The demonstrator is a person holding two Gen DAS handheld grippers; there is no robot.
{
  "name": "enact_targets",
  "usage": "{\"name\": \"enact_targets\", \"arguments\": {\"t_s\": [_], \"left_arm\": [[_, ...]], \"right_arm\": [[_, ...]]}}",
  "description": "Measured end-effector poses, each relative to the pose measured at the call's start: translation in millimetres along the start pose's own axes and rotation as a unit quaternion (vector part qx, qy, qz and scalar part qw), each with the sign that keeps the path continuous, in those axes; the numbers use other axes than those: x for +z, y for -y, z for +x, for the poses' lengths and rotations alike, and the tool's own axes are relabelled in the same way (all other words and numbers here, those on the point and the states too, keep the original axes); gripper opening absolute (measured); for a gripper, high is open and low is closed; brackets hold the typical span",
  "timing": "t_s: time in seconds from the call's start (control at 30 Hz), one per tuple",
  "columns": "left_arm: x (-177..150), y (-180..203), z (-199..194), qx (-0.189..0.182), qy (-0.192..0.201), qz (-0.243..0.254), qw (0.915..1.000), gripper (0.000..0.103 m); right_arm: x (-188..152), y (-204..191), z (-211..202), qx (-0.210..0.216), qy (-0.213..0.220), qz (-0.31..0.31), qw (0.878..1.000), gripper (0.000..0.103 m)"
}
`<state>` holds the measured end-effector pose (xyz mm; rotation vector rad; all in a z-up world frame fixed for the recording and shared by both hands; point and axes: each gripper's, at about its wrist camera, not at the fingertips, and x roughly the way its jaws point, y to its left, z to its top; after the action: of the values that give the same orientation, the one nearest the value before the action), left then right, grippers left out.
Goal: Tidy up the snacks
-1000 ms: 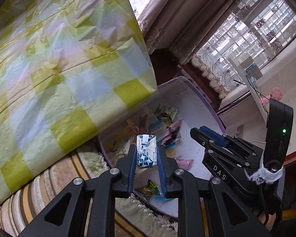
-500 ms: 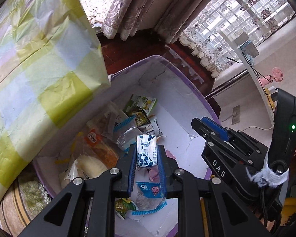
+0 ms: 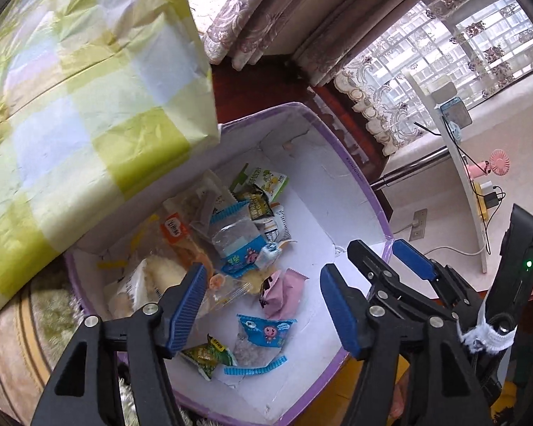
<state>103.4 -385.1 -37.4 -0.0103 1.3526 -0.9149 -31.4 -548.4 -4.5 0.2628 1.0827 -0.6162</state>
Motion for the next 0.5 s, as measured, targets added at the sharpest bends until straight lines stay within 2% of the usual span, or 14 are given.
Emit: {"name": "enact_targets", "arguments": {"t_s": [0.2,0.3,0.43,0.5], "left_arm": [[-35.0,-26.4,-30.0,-0.022,0.007,-0.067,0.9975,0.068],[-47.1,-21.3,-46.7,-0.015,0.022,-0.051,0.9983,0.068],[-64.9,-16.7,-63.6,0.011,0.039,-0.028,0.9988,0.08],[-71.4,-19.8,-66.1,0.019,0.041,-0.022,0.9987,0.082]], "right_arm": [[-13.8,-10.7,-17.7,0.005,-0.006,-0.003,1.0,0.072],[-21.1,-17.9,-26.8,-0.005,-0.006,-0.014,1.0,0.072],[-31.2,-23.5,-42.8,-0.024,-0.001,-0.025,0.999,0.073],[-37.0,-24.8,-49.4,-0.026,0.002,-0.026,0.999,0.076]]}}
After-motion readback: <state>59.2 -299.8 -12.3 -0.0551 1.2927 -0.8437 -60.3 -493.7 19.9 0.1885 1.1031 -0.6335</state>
